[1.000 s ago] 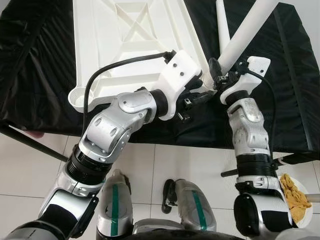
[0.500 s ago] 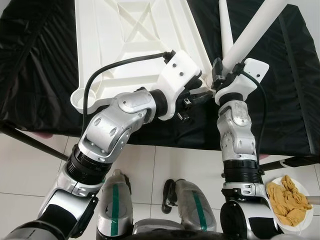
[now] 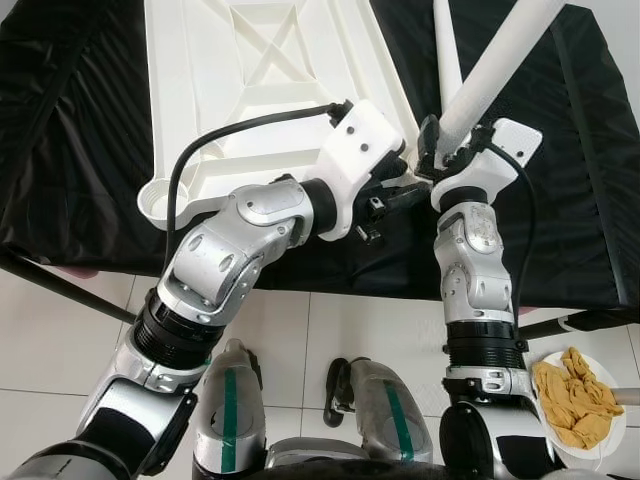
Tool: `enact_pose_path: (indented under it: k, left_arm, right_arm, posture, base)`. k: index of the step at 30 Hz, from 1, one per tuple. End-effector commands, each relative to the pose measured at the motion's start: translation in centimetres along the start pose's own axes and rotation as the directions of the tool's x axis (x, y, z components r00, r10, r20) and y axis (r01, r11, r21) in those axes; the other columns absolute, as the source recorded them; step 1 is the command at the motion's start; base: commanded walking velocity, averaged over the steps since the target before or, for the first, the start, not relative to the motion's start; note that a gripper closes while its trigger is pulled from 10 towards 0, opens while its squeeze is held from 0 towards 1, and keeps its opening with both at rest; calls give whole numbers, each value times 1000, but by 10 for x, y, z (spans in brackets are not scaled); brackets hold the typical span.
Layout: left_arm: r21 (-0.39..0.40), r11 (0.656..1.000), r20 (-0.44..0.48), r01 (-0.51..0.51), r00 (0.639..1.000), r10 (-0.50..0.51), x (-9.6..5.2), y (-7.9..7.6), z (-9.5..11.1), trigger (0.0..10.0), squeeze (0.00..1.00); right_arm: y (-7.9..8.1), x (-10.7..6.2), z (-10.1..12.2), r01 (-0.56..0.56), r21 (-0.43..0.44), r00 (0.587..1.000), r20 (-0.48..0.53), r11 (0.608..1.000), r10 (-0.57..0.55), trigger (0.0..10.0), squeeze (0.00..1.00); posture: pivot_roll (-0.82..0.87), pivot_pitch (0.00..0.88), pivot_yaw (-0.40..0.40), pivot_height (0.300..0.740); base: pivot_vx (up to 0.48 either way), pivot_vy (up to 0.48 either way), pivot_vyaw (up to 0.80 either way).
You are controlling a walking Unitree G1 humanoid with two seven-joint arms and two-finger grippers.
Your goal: Building children table
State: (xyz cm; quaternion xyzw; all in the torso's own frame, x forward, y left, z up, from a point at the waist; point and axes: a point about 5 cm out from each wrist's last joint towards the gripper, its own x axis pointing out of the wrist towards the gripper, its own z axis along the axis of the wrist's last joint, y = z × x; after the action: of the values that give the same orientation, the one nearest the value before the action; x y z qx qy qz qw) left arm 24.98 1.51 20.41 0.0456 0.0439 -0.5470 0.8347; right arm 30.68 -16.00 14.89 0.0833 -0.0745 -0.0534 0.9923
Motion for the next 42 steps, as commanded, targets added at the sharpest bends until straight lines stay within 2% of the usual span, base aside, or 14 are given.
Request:
enact_pose_path:
  k: [1,5,7,8,9,10,15,18,22,28,29,30,31,42]
  left_arm:
    - [10,1000,-8,21,1000,-21,1,-3,2,10000,0]
    - [10,1000,-8,20,1000,-20,1,-3,2,10000,0]
    - [9,1000,-8,20,1000,-20,1,-3,1,10000,0]
    - [9,1000,-8,21,1000,-21,1,-3,1,10000,0]
    - [8,1000,-8,21,1000,-21,1,-3,1,10000,0]
    - [9,1000,-8,23,1000,-23,1,-3,1,10000,0]
    - [10,1000,-8,24,1000,-24,1,-3,1,10000,0]
    - [11,1000,-9,26,1000,-26,1,-3,1,10000,0]
    - [13,1000,-10,29,1000,-28,1,-3,1,10000,0]
    - [14,999,-12,30,999,-30,1,-4,1,10000,0]
    - [14,999,-12,29,1000,-29,2,-3,1,10000,0]
    - [14,1000,-12,28,1000,-28,2,-3,1,10000,0]
    - [15,1000,-12,27,1000,-27,1,-3,1,10000,0]
    - [17,1000,-12,25,1000,-24,0,-3,2,10000,0]
  right_arm:
    - [-6,0,-3,-4,3,1000,-21,1000,4,10000,1000]
    - [-9,2,-1,-23,-7,1000,-17,1000,22,10000,1000]
    - [-14,5,1,-67,-13,998,-21,998,67,10000,1000]
    - [-17,8,1,-148,-16,988,-43,989,147,10000,988]
    - [-18,10,1,-203,-16,978,-60,979,202,10000,184]
    - [-19,12,1,-294,-18,953,-87,956,292,10000,0]
    - [-19,12,1,-334,-29,939,-89,942,331,10000,0]
    - [-21,13,3,-455,-75,889,-94,887,448,10000,0]
    - [-29,18,4,-534,-105,845,-113,839,523,10000,0]
    - [-39,26,6,-565,-134,824,-136,814,550,10000,0]
    - [-45,29,6,-579,-134,814,-149,804,561,2627,0]
    - [-47,30,6,-586,-134,809,-152,799,568,2627,0]
    - [-48,31,5,-594,-129,803,-152,794,576,0,0]
    - [-49,29,0,-645,-93,762,-149,758,630,0,0]
  posture:
    - [41,37,-66,740]
    - [41,38,-67,740]
    - [40,35,-67,740]
    - [40,34,-68,740]
    - [40,34,-68,740]
    - [39,29,-66,740]
    - [40,27,-65,740]
    - [40,22,-62,740]
    - [41,20,-62,740]
    - [45,15,-61,740]
    - [46,12,-62,740]
    - [46,12,-62,740]
    - [49,11,-61,740]
    - [48,15,-58,740]
  base:
    - [0,0,0]
    - [0,0,0]
    - [0,0,0]
    - [0,0,0]
    - [0,0,0]
    - [0,0,0]
    - [0,0,0]
    - [0,0,0]
    - [0,0,0]
    - [0,0,0]
    - [0,0,0]
    - [0,0,0]
    - [0,0,0]
    - [0,0,0]
